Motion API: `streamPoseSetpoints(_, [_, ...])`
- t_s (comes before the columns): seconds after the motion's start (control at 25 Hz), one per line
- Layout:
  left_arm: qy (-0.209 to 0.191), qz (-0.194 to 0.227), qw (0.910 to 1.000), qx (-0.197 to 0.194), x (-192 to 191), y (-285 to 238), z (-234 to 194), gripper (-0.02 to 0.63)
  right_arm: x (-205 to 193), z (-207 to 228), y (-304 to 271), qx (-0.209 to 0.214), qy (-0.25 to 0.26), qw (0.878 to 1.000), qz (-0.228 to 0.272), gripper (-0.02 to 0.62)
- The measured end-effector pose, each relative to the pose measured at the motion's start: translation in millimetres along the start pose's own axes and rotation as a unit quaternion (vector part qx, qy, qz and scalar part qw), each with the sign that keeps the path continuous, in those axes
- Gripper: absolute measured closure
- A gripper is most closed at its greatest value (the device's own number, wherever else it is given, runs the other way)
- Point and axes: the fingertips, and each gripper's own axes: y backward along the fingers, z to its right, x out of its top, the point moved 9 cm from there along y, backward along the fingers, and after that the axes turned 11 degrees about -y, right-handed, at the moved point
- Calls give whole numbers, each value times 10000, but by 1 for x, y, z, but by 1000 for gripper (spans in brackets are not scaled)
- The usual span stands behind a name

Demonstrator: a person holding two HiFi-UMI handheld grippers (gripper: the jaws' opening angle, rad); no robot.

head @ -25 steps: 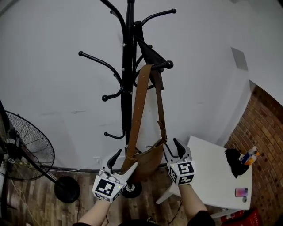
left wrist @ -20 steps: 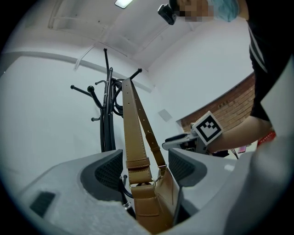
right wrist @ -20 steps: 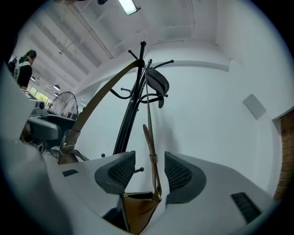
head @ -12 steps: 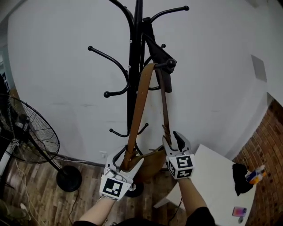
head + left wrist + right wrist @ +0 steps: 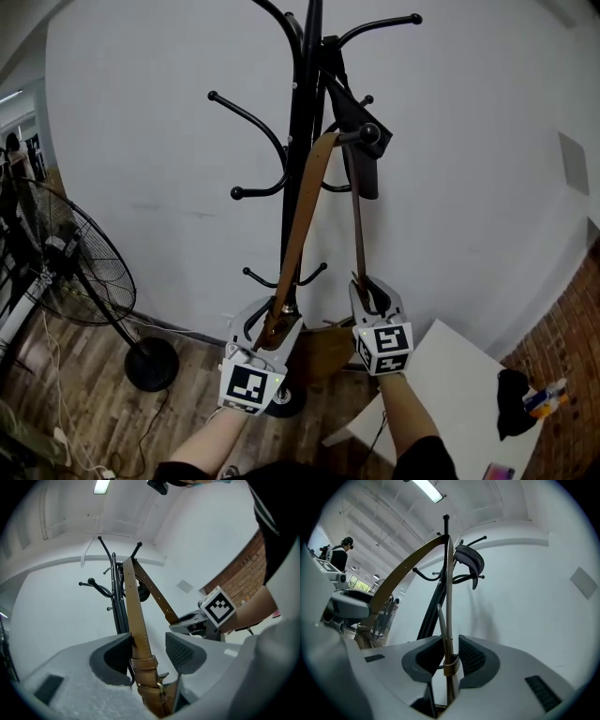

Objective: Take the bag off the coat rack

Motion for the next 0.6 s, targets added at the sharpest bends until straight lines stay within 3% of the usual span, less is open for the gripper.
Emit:
streamPoseSetpoints(0.24, [-183,-140,9994,259,-1,-3,-8,476,4,3,7,128,-55,9998,168,557])
streamPoseSetpoints(0.36, [-32,-180,9994,301,-2,-6,-14,496,6,6,11,168,-208,9994,224,560])
streamPoseSetpoints(0.48, [217,-72,9992,322,-5,-5,-20,580,9,9,16,225,-308,9991,203,561])
streamPoseSetpoints(0.6, [438,-54,9987,251,-9,-6,-26,592,14,12,21,292,-415,9985,198,561])
